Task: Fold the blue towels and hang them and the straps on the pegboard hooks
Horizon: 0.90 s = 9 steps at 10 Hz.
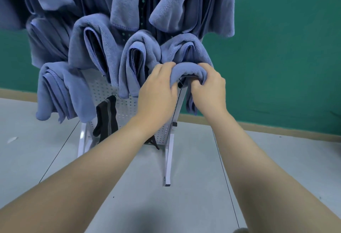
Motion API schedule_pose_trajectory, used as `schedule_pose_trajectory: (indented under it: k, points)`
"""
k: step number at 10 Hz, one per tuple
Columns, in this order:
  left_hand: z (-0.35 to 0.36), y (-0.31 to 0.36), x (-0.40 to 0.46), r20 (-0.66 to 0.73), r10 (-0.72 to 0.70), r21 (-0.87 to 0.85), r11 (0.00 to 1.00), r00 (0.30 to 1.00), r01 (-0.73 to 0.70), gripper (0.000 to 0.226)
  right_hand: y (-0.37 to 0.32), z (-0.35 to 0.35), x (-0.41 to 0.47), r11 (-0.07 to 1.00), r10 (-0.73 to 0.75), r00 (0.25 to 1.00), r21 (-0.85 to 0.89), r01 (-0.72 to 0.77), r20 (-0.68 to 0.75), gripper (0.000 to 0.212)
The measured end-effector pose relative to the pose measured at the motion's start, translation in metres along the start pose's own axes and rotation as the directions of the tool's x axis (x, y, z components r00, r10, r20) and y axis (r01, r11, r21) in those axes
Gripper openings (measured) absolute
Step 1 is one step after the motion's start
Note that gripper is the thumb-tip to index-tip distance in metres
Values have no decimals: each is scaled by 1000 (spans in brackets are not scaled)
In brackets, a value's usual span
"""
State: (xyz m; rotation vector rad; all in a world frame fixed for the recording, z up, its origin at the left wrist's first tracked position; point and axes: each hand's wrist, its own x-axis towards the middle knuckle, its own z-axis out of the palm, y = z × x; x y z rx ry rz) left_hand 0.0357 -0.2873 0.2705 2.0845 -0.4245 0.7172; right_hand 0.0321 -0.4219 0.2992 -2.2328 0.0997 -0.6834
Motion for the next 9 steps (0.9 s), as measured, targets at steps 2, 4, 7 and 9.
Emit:
schedule_pose_trajectory:
  k: [2, 4, 7, 9]
  points:
    - [28, -37, 1, 211, -299, -15, 951, 930, 309, 19, 28, 26, 0, 995, 75, 991, -77, -66, 114, 10]
    - [32, -58, -18, 251, -340, -82, 925, 906, 370, 44, 36, 51, -17, 998, 52, 983, -40, -46, 177, 10]
    - [25, -67, -45, 317, -298, 49, 953, 900, 298, 16, 36, 38, -26, 996, 73, 922, -70, -50, 380, 27]
    - [-6, -72, -43, 451, -266, 141, 964, 852, 227, 10, 38, 17, -31, 990, 73, 969, 99, -98, 235, 47]
